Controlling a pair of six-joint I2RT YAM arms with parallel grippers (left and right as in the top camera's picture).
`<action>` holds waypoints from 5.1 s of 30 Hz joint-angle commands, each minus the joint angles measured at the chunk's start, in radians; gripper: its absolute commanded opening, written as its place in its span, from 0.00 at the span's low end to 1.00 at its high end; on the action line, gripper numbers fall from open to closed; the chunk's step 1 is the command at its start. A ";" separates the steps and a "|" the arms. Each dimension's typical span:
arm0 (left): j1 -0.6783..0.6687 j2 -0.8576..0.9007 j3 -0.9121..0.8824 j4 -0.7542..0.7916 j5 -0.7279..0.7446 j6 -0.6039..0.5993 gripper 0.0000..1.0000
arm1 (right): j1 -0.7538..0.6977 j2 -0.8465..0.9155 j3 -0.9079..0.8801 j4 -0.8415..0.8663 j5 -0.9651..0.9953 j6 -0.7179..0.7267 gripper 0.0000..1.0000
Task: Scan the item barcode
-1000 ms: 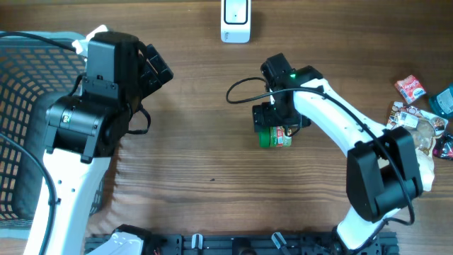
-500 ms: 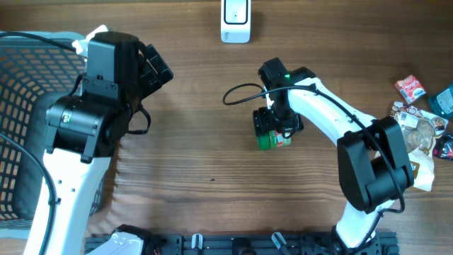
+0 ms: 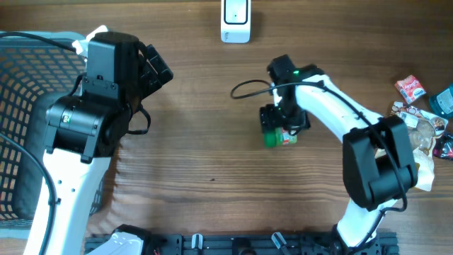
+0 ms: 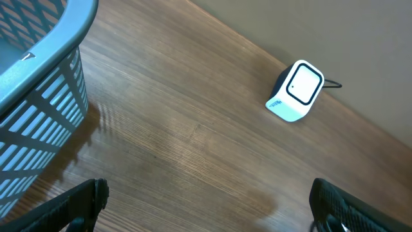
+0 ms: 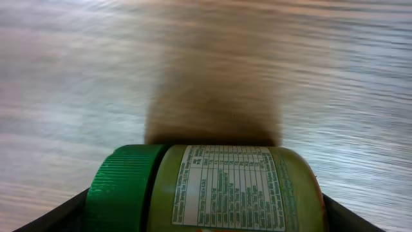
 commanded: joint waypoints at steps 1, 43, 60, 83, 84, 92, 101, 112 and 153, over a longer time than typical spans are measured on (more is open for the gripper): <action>0.006 0.003 0.000 0.000 -0.021 0.016 1.00 | -0.104 0.020 0.033 -0.006 0.028 -0.002 0.68; 0.006 0.003 0.000 0.008 -0.099 0.016 1.00 | -0.999 0.019 0.147 0.223 0.055 -0.006 0.72; 0.006 0.003 0.000 0.006 -0.099 0.016 1.00 | -1.038 0.019 0.147 0.309 0.109 -0.027 1.00; 0.006 0.003 0.000 0.005 -0.100 0.016 1.00 | -1.036 -0.661 0.147 0.417 -0.074 0.051 1.00; 0.006 0.003 0.000 0.007 -0.108 0.016 1.00 | -1.036 -0.699 0.147 0.436 -0.100 0.052 1.00; 0.006 -0.060 0.000 0.369 -0.359 0.123 1.00 | -1.036 -0.998 0.147 0.831 -0.220 0.274 1.00; 0.007 -0.095 0.000 1.065 -0.414 0.725 1.00 | -1.030 -1.098 0.153 1.075 -0.219 0.280 1.00; 0.038 -0.204 -0.008 0.725 -0.312 0.940 1.00 | -0.840 -1.175 0.167 0.583 -0.234 -0.061 1.00; 0.502 -1.288 -0.516 0.592 0.405 0.575 1.00 | -0.684 -1.935 0.225 0.283 -0.163 -0.290 1.00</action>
